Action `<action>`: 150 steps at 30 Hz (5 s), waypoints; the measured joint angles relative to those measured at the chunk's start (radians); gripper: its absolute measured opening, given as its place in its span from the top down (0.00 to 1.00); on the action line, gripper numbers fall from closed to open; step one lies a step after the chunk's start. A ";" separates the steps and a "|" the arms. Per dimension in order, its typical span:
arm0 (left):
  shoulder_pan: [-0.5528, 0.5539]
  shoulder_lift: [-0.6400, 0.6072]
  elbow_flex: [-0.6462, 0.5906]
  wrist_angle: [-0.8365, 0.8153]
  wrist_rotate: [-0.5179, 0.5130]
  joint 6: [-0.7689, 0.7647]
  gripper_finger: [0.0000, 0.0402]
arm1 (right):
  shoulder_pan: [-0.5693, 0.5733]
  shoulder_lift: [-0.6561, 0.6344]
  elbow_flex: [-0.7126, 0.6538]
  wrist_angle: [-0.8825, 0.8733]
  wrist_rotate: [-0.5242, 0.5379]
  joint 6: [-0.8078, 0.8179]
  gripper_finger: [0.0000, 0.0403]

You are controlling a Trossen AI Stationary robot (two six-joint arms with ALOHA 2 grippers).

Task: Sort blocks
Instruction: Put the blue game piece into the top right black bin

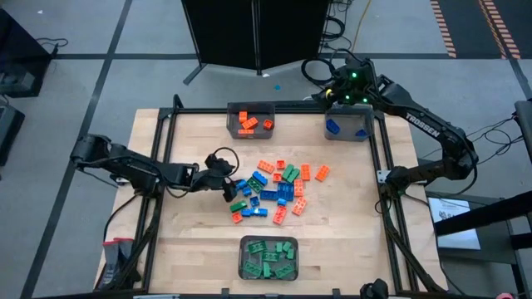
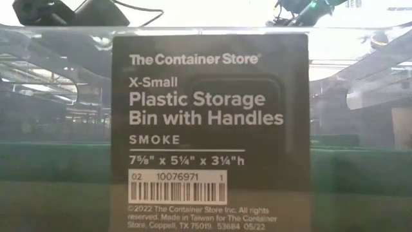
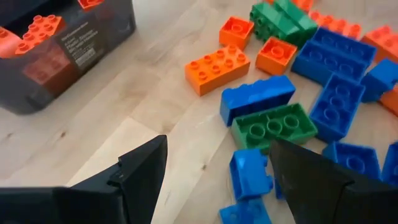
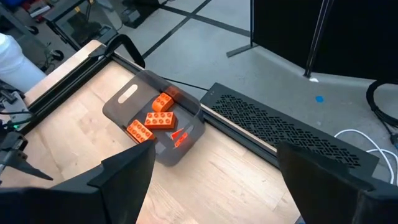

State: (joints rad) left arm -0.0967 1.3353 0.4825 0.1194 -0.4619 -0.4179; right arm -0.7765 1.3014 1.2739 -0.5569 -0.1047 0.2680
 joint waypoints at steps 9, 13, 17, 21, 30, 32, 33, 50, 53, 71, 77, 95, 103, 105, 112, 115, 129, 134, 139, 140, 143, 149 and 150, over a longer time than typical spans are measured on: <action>0.000 0.152 -0.005 0.094 0.013 -0.036 0.29 | 0.000 0.000 0.000 -0.003 -0.001 0.000 0.18; 0.000 0.215 0.000 0.120 0.031 -0.073 0.31 | 0.000 0.000 0.000 -0.010 -0.001 0.000 0.18; 0.000 0.264 -0.004 0.142 0.088 -0.074 0.40 | 0.000 0.001 0.000 -0.024 -0.001 0.000 0.18; -0.008 0.277 -0.003 0.141 0.084 -0.074 0.55 | 0.000 0.001 0.000 -0.026 -0.001 0.000 0.18; -0.011 0.276 0.020 0.123 0.072 -0.074 0.69 | 0.000 0.001 0.000 -0.029 -0.001 0.000 0.18; -0.010 0.272 0.031 0.125 0.072 -0.074 0.69 | 0.000 0.001 -0.001 -0.032 -0.001 0.000 0.18; -0.010 0.265 0.036 0.127 0.072 -0.073 0.69 | 0.000 0.001 0.000 -0.034 -0.001 0.000 0.18; 0.041 -0.105 0.184 0.142 0.173 -0.075 0.69 | 0.171 0.001 -0.001 0.055 -0.196 -0.390 0.18; 0.061 -0.143 0.249 0.148 0.246 -0.081 0.69 | 0.260 0.001 -0.001 0.137 -0.208 -0.451 0.18; 0.125 -0.154 0.436 0.175 0.460 -0.230 0.69 | 0.688 0.011 0.000 0.544 0.138 -0.937 0.18; 0.126 -0.145 0.438 0.197 0.461 -0.238 0.69 | 0.724 0.077 -0.001 0.584 0.134 -0.945 0.18; 0.126 -0.143 0.436 0.201 0.460 -0.260 0.69 | 0.759 0.160 0.000 0.770 0.158 -1.065 0.22; 0.126 -0.141 0.435 0.202 0.467 -0.258 0.69 | 0.759 0.177 0.000 0.770 0.159 -1.063 0.34; 0.126 -0.142 0.435 0.205 0.472 -0.258 0.69 | 0.759 0.190 0.001 0.784 0.160 -1.062 0.38; 0.126 -0.141 0.435 0.205 0.484 -0.266 0.69 | 0.769 0.219 0.026 0.757 0.212 -1.049 0.67; 0.126 -0.143 0.435 0.212 0.484 -0.285 0.69 | 0.776 0.219 0.039 0.756 0.258 -1.054 0.70; 0.146 -0.178 0.434 0.202 0.481 -0.256 0.47 | 0.748 0.153 0.130 0.617 0.533 -1.011 0.70; 0.176 -0.225 0.434 0.144 0.465 -0.216 0.46 | 0.586 0.040 0.128 0.401 0.651 -0.759 0.70; 0.209 -0.290 0.434 0.050 0.405 -0.149 0.46 | 0.320 -0.070 0.036 0.150 0.650 -0.473 0.70; 0.218 -0.300 0.434 0.028 0.397 -0.141 0.46 | 0.268 -0.090 0.000 0.132 0.638 -0.434 0.70; 0.238 -0.328 0.434 -0.020 0.381 -0.124 0.46 | 0.123 -0.143 -0.147 0.123 0.554 -0.285 0.70; 0.266 -0.356 0.434 -0.090 0.375 -0.124 0.45 | 0.015 -0.175 -0.467 0.200 0.436 -0.059 0.70; 0.269 -0.357 0.434 -0.095 0.375 -0.124 0.45 | 0.011 -0.174 -0.507 0.228 0.437 -0.025 0.70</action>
State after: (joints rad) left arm 0.1724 0.9779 0.9165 0.0240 -0.0872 -0.5420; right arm -0.7655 1.1271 0.7668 -0.3286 0.3321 0.2430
